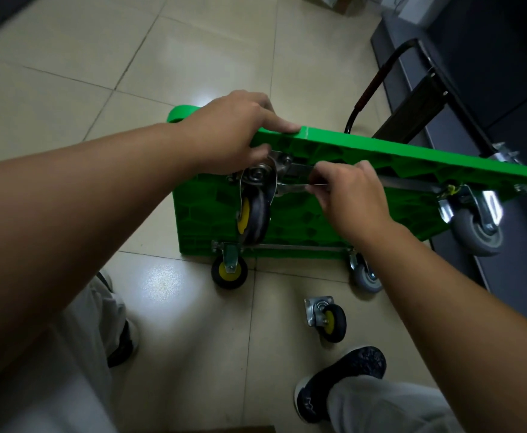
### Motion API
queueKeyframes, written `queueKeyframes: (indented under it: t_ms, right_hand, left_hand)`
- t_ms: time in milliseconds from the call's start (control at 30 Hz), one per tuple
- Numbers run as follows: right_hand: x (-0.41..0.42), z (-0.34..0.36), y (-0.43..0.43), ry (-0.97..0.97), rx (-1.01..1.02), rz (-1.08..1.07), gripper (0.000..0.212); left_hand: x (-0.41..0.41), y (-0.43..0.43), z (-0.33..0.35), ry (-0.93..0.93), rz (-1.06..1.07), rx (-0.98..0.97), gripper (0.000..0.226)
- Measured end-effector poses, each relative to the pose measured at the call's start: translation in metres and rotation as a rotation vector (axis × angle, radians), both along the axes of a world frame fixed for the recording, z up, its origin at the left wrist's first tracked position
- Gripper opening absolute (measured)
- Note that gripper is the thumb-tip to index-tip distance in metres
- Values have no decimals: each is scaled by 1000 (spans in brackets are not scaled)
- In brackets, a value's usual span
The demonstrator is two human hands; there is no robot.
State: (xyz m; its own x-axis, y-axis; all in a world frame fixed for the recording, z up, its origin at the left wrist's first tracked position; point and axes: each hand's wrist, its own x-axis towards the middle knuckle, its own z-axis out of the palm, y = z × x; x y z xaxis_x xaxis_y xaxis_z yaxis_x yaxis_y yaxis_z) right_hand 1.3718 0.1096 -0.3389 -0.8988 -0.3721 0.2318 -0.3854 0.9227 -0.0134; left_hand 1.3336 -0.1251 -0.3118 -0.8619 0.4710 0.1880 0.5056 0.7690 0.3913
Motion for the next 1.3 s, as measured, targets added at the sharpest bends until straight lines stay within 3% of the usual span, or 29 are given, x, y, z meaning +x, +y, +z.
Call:
queueKeyframes:
  t_ms: [333,900,1133,1300]
  right_hand:
    - [-8,-14,-8,146,65,52,12]
    - [-6,-9,7,223,56,20,14]
    - [-8,-37,19,241,-115,-54,14]
    - [1,-85,18,46,-515,-241,16]
  left_hand:
    - [1,1,-2,14,5,-6,54]
    - [1,2,-4,30,17,-4,54]
    - [1,1,-5,39,15,-7,55]
    - [2,0,-8,59,-1,-28,57]
